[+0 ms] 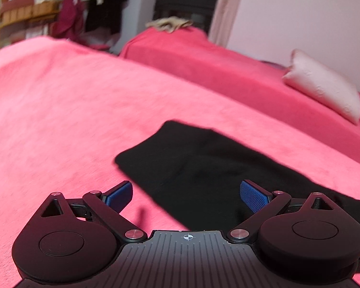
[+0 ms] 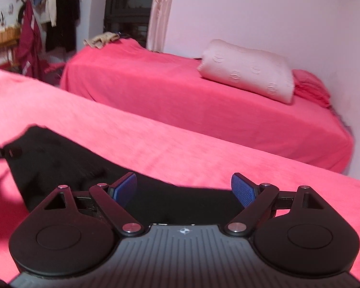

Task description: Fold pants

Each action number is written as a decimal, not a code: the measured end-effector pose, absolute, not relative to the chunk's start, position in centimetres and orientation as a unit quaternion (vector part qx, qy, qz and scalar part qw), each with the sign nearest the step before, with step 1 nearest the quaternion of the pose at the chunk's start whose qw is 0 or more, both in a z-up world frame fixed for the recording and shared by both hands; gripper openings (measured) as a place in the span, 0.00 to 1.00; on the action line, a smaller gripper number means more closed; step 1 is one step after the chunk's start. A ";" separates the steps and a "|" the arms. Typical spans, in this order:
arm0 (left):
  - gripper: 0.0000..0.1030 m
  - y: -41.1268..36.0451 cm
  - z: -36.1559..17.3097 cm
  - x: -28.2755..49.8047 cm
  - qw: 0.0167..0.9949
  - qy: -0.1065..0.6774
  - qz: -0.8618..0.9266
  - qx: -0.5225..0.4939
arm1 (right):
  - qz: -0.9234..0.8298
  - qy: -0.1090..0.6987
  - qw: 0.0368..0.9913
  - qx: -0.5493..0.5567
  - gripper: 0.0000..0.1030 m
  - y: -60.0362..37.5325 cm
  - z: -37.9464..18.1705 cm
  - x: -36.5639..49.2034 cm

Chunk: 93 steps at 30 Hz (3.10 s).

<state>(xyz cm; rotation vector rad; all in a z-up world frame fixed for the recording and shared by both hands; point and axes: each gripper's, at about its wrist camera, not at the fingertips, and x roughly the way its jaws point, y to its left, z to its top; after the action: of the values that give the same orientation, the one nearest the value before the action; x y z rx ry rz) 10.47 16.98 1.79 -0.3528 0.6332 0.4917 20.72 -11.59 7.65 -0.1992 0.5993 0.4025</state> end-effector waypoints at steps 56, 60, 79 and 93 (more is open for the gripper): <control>1.00 23.8 -1.0 8.2 0.869 0.271 0.213 -0.355 | 0.510 0.371 0.775 0.014 0.17 11.3 5.8 31.2; 1.00 24.0 -1.3 8.5 0.873 0.257 0.155 -0.384 | 0.506 0.363 0.781 0.047 0.17 9.4 7.1 31.9; 1.00 6.6 6.5 10.7 0.938 0.205 -0.188 -0.206 | 0.448 0.315 0.820 0.167 0.16 -7.5 11.6 32.2; 1.00 2.1 3.7 11.3 0.937 0.242 -0.234 -0.091 | 0.278 0.354 0.824 0.344 0.74 -28.7 2.6 29.8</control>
<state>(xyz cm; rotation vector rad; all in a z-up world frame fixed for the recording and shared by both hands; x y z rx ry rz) 11.33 2.07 3.72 -0.1859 0.4947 -0.4780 29.77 -28.66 2.58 0.7307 0.7531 0.5907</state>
